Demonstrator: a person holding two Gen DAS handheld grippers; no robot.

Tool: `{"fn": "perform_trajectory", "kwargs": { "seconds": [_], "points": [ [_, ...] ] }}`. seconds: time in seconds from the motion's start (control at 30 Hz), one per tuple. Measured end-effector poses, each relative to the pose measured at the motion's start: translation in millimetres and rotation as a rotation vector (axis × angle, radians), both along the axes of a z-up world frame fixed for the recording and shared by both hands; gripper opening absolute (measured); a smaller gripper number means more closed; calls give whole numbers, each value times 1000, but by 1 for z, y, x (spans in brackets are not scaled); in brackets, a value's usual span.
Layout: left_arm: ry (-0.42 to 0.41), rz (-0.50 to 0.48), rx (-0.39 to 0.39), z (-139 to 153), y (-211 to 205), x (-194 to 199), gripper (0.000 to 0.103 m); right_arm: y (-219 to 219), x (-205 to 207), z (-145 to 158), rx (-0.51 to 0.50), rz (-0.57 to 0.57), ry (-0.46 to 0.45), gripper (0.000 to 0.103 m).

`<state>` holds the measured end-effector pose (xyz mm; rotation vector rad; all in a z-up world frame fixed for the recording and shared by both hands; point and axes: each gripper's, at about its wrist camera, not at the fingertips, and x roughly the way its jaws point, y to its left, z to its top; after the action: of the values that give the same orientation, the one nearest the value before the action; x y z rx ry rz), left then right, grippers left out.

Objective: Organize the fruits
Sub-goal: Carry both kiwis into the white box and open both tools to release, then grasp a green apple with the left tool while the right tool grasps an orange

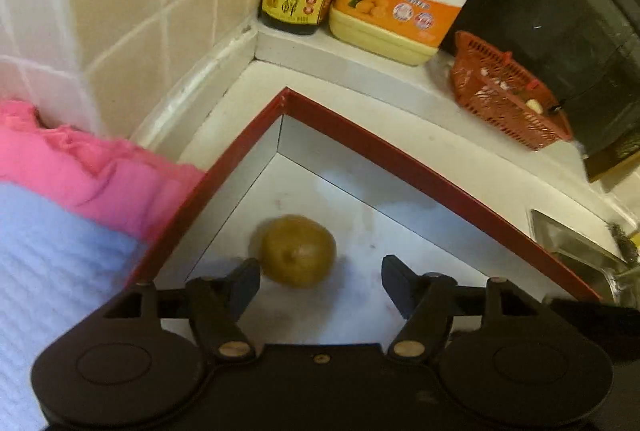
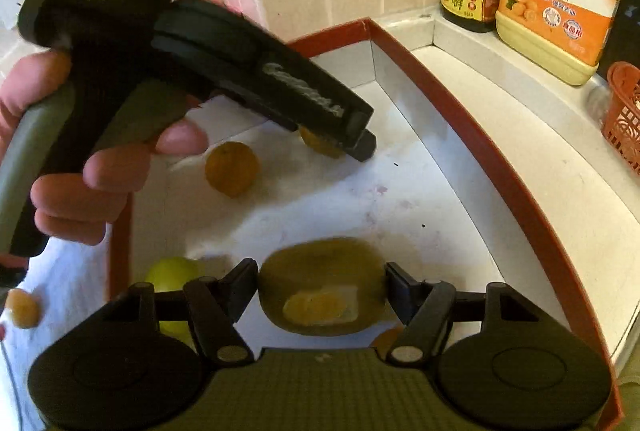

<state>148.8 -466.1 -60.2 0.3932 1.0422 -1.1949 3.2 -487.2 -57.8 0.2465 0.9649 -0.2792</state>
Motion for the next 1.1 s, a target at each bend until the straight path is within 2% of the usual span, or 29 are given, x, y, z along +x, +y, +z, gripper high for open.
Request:
{"fn": "perform_trajectory", "kwargs": {
  "seconds": [0.1, 0.23, 0.33, 0.47, 0.6, 0.73, 0.77, 0.83, 0.97, 1.03, 1.1],
  "points": [
    [-89, 16, 2, 21, 26, -4, 80, 13, -18, 20, -90, 3, 25, 82],
    [-128, 88, -45, 52, 85, -2, 80, 30, -47, 43, -180, -9, 22, 84],
    [-118, 178, -69, 61, 138, -5, 80, 39, -58, 60, -180, 3, -8, 85],
    [-87, 356, -104, 55, 235, -23, 80, 68, -55, 81, -213, 56, -73, 96],
    [-180, 512, -16, 58, 324, -40, 80, 113, -29, 88, -189, 178, -122, 96],
    [-380, 756, 142, 76, 409, -54, 80, 167, -3, 86, -182, 317, -137, 97],
    [-404, 812, 159, 79, 428, -59, 80, 182, 4, 84, -186, 351, -126, 97],
    [-396, 906, 174, 82, 468, -68, 80, 213, 18, 77, -216, 426, -101, 97],
    [-427, 1027, 233, 83, 526, -77, 80, 261, 37, 68, -281, 520, -80, 97],
    [-417, 1089, 222, 82, 551, -73, 80, 280, 46, 67, -250, 547, -82, 97],
    [-379, 1147, 178, 79, 571, -63, 80, 288, 60, 68, -167, 557, -67, 97]
  ]
}}
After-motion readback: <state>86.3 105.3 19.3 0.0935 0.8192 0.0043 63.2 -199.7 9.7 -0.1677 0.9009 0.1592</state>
